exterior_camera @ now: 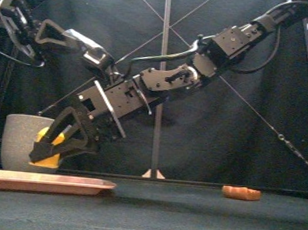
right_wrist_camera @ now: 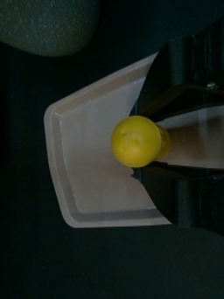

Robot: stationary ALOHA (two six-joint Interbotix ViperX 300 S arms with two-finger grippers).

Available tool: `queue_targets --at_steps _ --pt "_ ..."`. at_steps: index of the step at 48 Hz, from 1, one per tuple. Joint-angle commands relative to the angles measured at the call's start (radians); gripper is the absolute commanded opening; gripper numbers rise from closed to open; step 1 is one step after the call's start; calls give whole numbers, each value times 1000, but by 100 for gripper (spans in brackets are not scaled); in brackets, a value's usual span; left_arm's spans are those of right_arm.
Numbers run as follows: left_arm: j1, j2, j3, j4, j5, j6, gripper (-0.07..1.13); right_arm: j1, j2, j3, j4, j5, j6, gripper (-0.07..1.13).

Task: Pick the yellow can then place it on the pink plate
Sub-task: Drop yellow can on the pink plate and return to neutral

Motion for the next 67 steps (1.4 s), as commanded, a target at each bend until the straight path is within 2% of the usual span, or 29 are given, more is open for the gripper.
queue_targets --at_steps 1,12,33,42,56,67 --pt "2 3 -18 2 -9 2 0 -8 -29 -28 3 -3 -2 73" --pt "3 5 -18 2 -9 2 0 -8 -25 -26 17 -3 -2 90" --pt "2 5 -18 0 -9 0 0 -9 -117 44 8 -66 -9 90" --pt "3 3 -18 2 -8 0 0 -34 -236 195 18 -147 -6 90" --pt "2 3 -11 -2 -8 0 0 -64 -468 506 51 -408 -6 90" --pt "2 3 -11 2 -8 0 0 -75 -574 643 80 -454 -9 90"
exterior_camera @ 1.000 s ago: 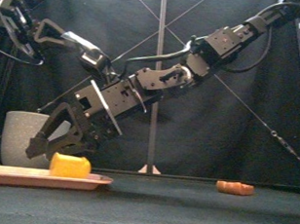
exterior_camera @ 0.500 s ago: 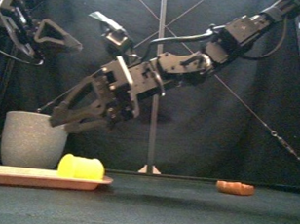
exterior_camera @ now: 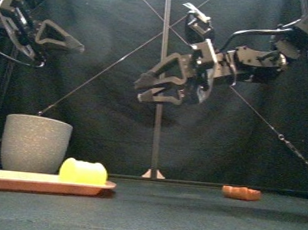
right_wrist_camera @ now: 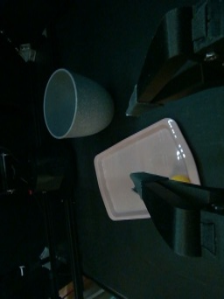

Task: Pick the yellow can then place it on the pink plate
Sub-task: Drop yellow can on the pink plate and return to neutral

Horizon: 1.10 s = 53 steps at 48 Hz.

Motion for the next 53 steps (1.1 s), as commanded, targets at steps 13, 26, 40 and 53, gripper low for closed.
queue_targets --at_steps 13,26,40,53 --pt "0 3 -6 3 -8 0 0 -31 -213 144 26 -21 -2 90" --pt "0 3 5 3 -6 0 0 -41 -291 173 12 -21 -3 90" --pt "0 3 6 2 -6 0 0 -48 -304 175 3 -21 -2 90" --pt "0 3 9 3 -5 0 0 -52 -304 170 -2 -21 -2 90"
